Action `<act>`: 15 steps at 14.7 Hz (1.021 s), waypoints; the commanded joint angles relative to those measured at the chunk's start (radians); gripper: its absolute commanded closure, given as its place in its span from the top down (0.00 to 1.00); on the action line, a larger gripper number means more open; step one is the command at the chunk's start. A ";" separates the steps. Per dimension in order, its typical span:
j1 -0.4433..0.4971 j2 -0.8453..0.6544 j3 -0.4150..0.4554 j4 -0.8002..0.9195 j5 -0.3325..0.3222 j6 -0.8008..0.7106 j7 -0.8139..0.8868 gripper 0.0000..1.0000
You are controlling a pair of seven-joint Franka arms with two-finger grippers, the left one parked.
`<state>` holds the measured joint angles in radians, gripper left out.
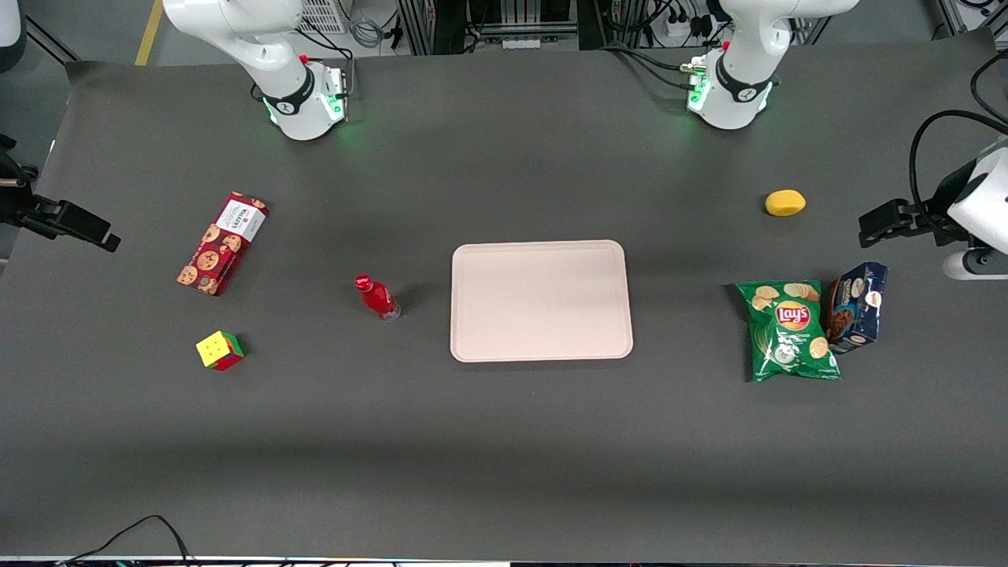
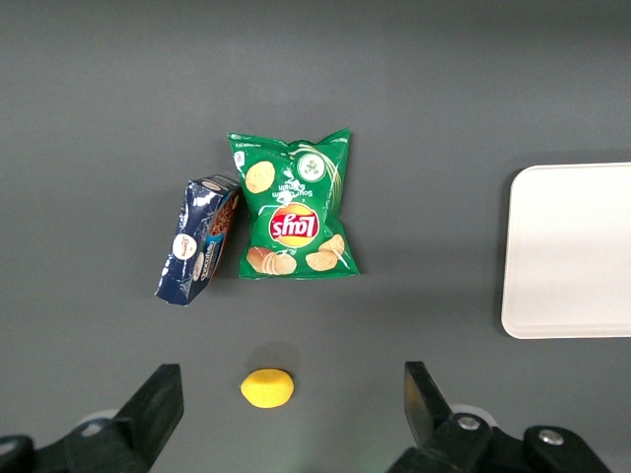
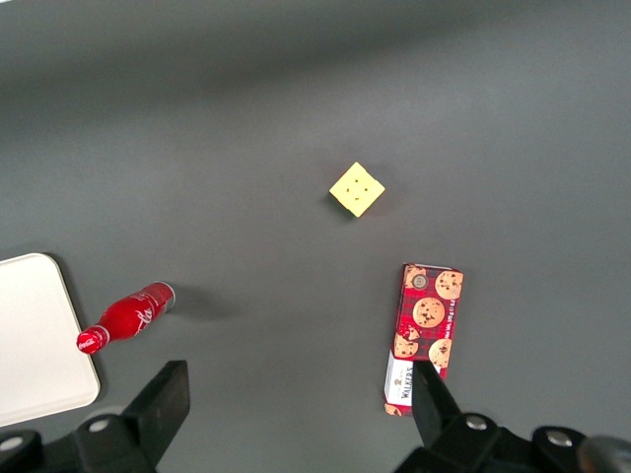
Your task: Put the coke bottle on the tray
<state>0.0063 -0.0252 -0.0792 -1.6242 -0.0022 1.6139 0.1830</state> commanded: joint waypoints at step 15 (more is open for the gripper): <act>0.096 0.019 0.010 0.032 0.005 -0.051 -0.023 1.00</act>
<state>0.0360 -0.0196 -0.0670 -1.6201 -0.0003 1.5943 0.1803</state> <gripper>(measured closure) 0.000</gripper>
